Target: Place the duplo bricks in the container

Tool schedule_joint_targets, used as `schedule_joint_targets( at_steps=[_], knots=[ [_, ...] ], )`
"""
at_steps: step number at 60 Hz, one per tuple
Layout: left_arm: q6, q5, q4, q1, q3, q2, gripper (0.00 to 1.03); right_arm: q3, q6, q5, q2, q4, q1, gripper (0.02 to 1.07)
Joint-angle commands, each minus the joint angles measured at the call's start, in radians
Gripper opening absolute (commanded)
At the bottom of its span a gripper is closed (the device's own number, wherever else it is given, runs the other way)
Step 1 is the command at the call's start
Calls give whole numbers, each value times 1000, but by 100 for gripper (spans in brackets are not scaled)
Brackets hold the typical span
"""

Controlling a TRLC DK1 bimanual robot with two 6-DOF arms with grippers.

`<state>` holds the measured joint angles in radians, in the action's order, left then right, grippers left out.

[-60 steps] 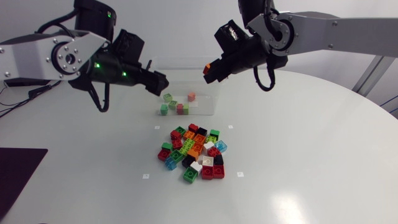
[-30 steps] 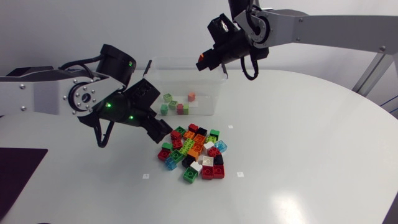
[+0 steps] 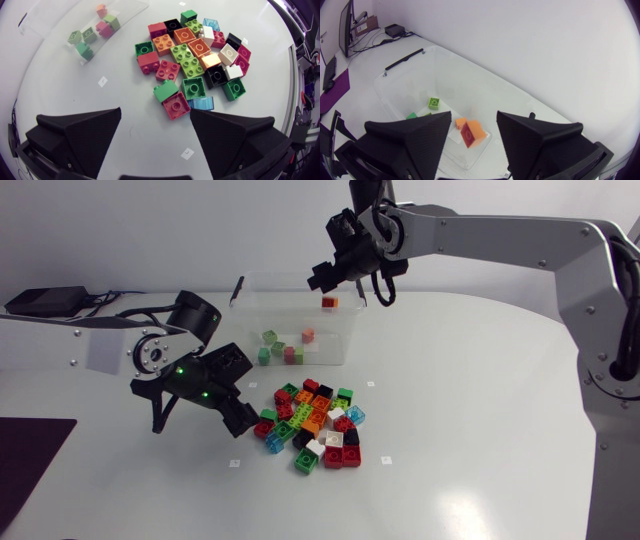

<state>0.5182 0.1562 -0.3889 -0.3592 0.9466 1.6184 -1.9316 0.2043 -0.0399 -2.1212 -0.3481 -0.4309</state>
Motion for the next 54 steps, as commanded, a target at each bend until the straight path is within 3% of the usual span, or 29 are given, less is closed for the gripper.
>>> schedule_joint_targets(
  at_steps=[1,20,34,54],
  knots=[
    [23,3,-18,11,-23,24,94,-15,-34,9,15,-14,-9,102],
    [-9,3,-79,-155,-62,20,94,304,-29,8,285,47,9,102],
    [-32,5,-79,-169,-34,80,94,519,-16,3,452,86,17,102],
    [-78,5,-61,-195,15,126,90,700,-9,3,622,87,3,102]
  ],
)
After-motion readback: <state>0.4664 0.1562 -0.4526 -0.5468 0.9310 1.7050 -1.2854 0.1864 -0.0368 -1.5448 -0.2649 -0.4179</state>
